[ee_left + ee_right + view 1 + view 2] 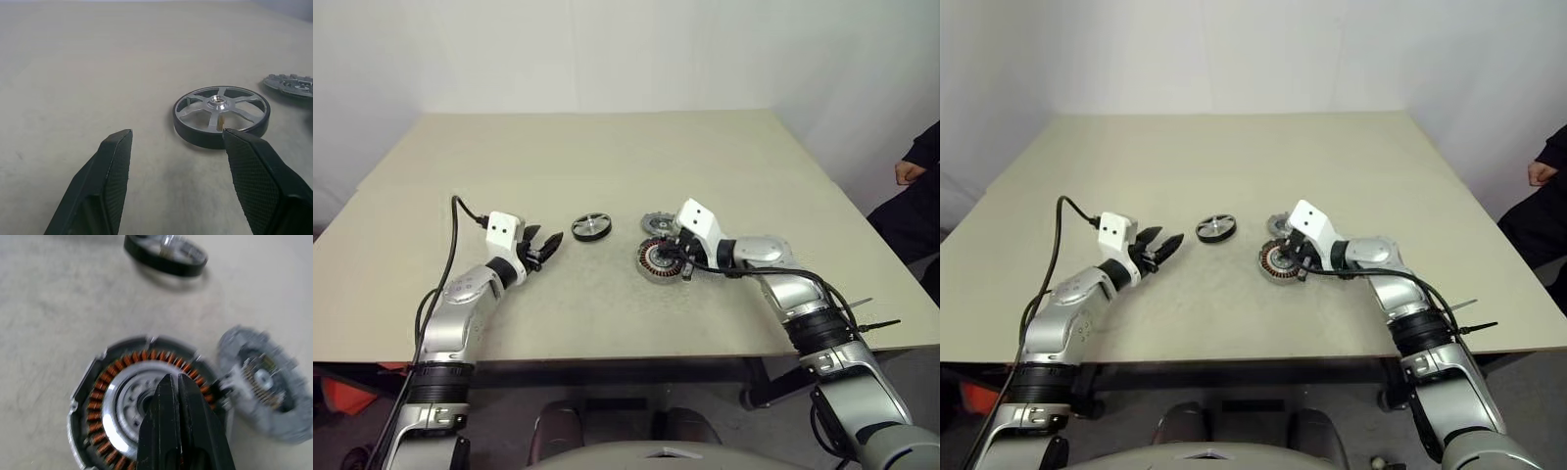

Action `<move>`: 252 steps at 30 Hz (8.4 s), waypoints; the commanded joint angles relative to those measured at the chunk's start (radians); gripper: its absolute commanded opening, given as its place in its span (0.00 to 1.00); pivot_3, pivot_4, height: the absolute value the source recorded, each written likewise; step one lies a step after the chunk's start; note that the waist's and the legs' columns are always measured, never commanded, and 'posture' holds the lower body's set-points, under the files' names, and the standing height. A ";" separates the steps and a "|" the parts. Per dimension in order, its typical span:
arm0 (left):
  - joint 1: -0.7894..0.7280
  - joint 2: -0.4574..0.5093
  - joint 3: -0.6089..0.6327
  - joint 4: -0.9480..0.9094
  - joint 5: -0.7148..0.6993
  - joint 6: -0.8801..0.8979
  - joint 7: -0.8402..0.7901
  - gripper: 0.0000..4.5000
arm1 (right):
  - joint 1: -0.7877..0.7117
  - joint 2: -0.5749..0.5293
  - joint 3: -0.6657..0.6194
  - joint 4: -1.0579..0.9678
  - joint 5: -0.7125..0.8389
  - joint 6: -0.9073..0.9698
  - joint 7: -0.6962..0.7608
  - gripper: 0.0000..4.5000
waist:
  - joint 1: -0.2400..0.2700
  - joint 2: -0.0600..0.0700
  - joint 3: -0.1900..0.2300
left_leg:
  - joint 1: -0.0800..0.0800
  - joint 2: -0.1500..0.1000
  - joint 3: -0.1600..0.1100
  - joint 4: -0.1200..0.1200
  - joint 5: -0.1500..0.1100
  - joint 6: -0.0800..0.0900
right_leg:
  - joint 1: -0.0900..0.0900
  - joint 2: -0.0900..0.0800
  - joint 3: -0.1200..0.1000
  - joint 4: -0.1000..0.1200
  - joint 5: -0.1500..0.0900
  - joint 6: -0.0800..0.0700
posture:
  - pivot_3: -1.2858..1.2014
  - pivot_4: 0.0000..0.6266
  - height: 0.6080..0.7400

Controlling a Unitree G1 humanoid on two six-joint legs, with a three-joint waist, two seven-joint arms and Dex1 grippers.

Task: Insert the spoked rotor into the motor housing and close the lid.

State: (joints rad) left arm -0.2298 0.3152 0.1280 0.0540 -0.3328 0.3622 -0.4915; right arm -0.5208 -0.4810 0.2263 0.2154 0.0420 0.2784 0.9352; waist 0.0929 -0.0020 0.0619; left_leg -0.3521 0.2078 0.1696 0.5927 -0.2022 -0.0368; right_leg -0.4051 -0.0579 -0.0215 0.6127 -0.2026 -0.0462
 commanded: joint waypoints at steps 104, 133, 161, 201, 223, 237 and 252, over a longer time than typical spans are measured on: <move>-0.454 -0.369 0.223 0.446 -0.735 0.775 0.197 0.11 | -0.207 0.002 -0.137 0.411 -0.153 -0.050 -0.517 0.01 | 0.003 -0.002 0.003 | -0.008 -0.001 0.000 0.001 0.000 0.000 | -0.003 -0.001 -0.003 -0.005 0.000 0.000 | 0.52 0.00 1.00; -0.500 -0.383 0.189 0.617 -0.518 0.716 0.067 0.26 | -0.174 0.003 -0.155 0.322 -0.153 -0.023 -0.515 0.01 | 0.004 -0.002 0.003 | -0.007 -0.001 0.000 0.001 0.000 0.000 | -0.001 -0.001 -0.003 -0.005 0.000 0.000 | 0.52 0.00 1.00; -0.464 -0.361 0.256 0.452 -0.519 0.685 0.101 0.60 | -0.187 0.026 -0.141 0.332 -0.155 -0.041 -0.499 0.01 | 0.003 -0.001 0.003 | -0.001 -0.001 0.000 0.000 0.000 0.001 | 0.003 -0.002 -0.003 -0.005 0.000 0.000 | 0.52 0.00 1.00; -0.118 -0.188 0.106 0.008 -0.373 0.413 0.063 0.60 | 0.161 -0.190 -0.075 -0.255 0.149 -0.068 0.168 0.01 | 0.003 -0.001 0.004 | -0.001 -0.001 0.000 -0.004 -0.001 0.003 | 0.002 -0.001 -0.002 -0.007 -0.003 0.005 | 0.52 0.00 1.00; -0.100 -0.184 0.101 0.001 -0.361 0.402 0.082 0.60 | 0.043 -0.097 -0.029 -0.070 0.064 -0.184 0.122 0.01 | 0.003 -0.001 0.004 | 0.000 -0.001 0.000 -0.003 -0.001 0.002 | 0.002 -0.001 -0.002 -0.006 -0.001 0.001 | 0.52 0.00 1.00; -0.095 -0.193 0.086 0.004 -0.346 0.400 0.084 0.60 | -0.053 -0.039 -0.031 0.064 0.026 -0.245 0.104 0.01 | 0.001 -0.001 0.004 | -0.001 -0.001 0.000 -0.003 -0.001 0.002 | 0.002 -0.001 -0.002 -0.005 -0.001 0.001 | 0.52 0.00 1.00; -0.098 -0.185 0.087 0.017 -0.344 0.391 0.084 0.60 | 0.008 -0.006 -0.016 0.059 0.029 -0.196 0.085 0.01 | 0.002 -0.002 0.003 | 0.000 -0.001 0.000 -0.002 -0.001 0.002 | 0.003 -0.001 -0.002 -0.005 -0.001 0.001 | 0.52 0.00 1.00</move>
State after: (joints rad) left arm -0.3133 0.1258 0.2103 0.0870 -0.6767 0.7708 -0.4048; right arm -0.5162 -0.4937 0.2052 0.2664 0.0718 0.0828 1.0332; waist 0.0946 -0.0036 0.0653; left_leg -0.3526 0.2071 0.1698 0.5902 -0.2032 -0.0344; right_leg -0.4026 -0.0589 -0.0238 0.6077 -0.2033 -0.0455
